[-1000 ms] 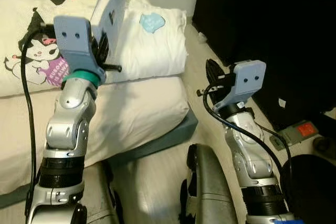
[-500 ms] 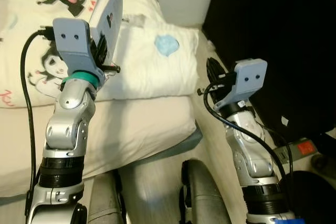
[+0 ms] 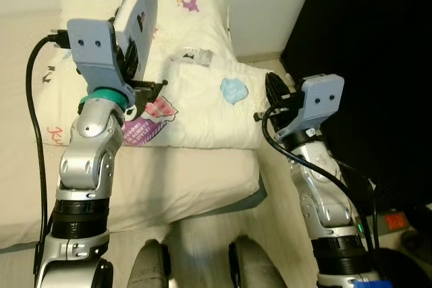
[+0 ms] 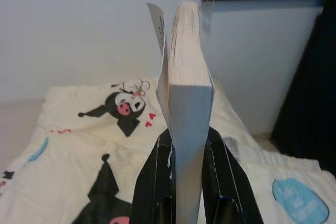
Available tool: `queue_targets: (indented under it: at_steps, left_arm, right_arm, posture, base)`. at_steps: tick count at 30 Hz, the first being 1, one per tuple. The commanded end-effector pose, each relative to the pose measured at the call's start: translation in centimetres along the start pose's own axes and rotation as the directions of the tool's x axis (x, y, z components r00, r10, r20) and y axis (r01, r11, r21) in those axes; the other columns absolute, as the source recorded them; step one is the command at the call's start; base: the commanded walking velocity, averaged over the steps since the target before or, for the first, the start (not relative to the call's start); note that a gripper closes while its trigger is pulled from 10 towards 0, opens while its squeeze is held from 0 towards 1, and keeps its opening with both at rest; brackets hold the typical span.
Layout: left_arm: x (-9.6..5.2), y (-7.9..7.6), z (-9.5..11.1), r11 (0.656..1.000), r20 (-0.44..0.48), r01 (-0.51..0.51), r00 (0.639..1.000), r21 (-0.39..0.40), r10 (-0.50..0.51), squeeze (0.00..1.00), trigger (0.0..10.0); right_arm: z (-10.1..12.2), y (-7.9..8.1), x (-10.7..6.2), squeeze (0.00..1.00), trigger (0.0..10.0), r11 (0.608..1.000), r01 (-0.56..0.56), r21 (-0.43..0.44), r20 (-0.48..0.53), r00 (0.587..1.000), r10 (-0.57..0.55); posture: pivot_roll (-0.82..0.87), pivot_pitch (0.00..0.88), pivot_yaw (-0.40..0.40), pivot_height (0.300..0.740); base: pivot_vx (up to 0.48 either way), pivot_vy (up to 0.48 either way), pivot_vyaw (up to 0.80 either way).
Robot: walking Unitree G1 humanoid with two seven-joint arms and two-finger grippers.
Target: Clean up the room
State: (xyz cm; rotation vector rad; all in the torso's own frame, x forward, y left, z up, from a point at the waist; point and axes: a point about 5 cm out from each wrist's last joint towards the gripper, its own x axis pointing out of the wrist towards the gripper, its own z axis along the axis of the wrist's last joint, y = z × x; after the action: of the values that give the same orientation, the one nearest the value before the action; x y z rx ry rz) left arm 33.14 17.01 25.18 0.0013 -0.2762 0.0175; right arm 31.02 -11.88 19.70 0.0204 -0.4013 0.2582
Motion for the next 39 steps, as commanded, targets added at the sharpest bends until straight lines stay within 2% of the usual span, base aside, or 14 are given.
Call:
queue_targets:
  at_steps: [1, 9, 12, 15, 23, 39]
  left_arm:
    - [0.0, -0.1, 0.1, 1.0, 0.023, 0.008, 1.0, 0.006, -0.009, 0.0, 10.0]
    - [-0.4, -0.2, -0.5, 1.0, 0.007, 0.018, 1.0, 0.011, -0.018, 0.0, 10.0]
    - [-0.8, -0.3, -1.3, 1.0, -0.013, 0.02, 1.0, 0.017, -0.02, 0.0, 10.0]
    - [-1.0, -0.4, -1.5, 1.0, -0.021, 0.022, 1.0, 0.019, -0.022, 0.0, 10.0]
    - [-1.0, -0.6, -1.7, 0.999, -0.024, 0.035, 0.999, 0.027, -0.034, 0.0, 10.0]
    - [-1.1, -0.4, -1.5, 0.998, -0.015, 0.031, 0.999, 0.049, -0.03, 0.0, 10.0]
  right_arm:
    - [-0.3, -0.2, -0.3, 0.0, 10.0, 1.0, 0.007, -0.008, -0.011, 1.0, -0.007]
    - [-1.0, -0.3, -0.5, 0.0, 10.0, 1.0, 0.021, -0.013, -0.038, 0.999, -0.021]
    - [-2.8, -0.4, -1.2, 0.0, 10.0, 0.999, 0.048, -0.004, -0.097, 0.994, -0.049]
    - [-3.2, -0.3, -1.5, 0.0, 10.0, 0.999, 0.051, 0.0, -0.111, 0.992, -0.051]
    - [-3.3, 0.1, -1.4, 0.0, 10.0, 0.999, 0.051, 0.006, -0.11, 0.993, -0.051]
    - [-3.3, 0.6, -1.1, 0.0, 10.0, 0.999, 0.037, 0.024, -0.088, 0.996, -0.035]
  posture:
    - [-0.09, 0.105, 0.008, 0.74]
    - [-0.08, 0.095, 0.004, 0.74]
    - [-0.08, 0.089, 0.003, 0.74]
    - [-0.07, 0.089, 0.005, 0.74]
    - [-0.07, 0.094, 0.01, 0.74]
    - [-0.06, 0.096, 0.013, 0.74]
  base:
    - [0.0, 0.0, 0.0]
    - [0.0, 0.0, 0.0]
    - [0.0, 0.0, 0.0]
    - [0.0, 0.0, 0.0]
    - [0.0, 0.0, 0.0]
    - [-0.385, 0.0, 0.0]
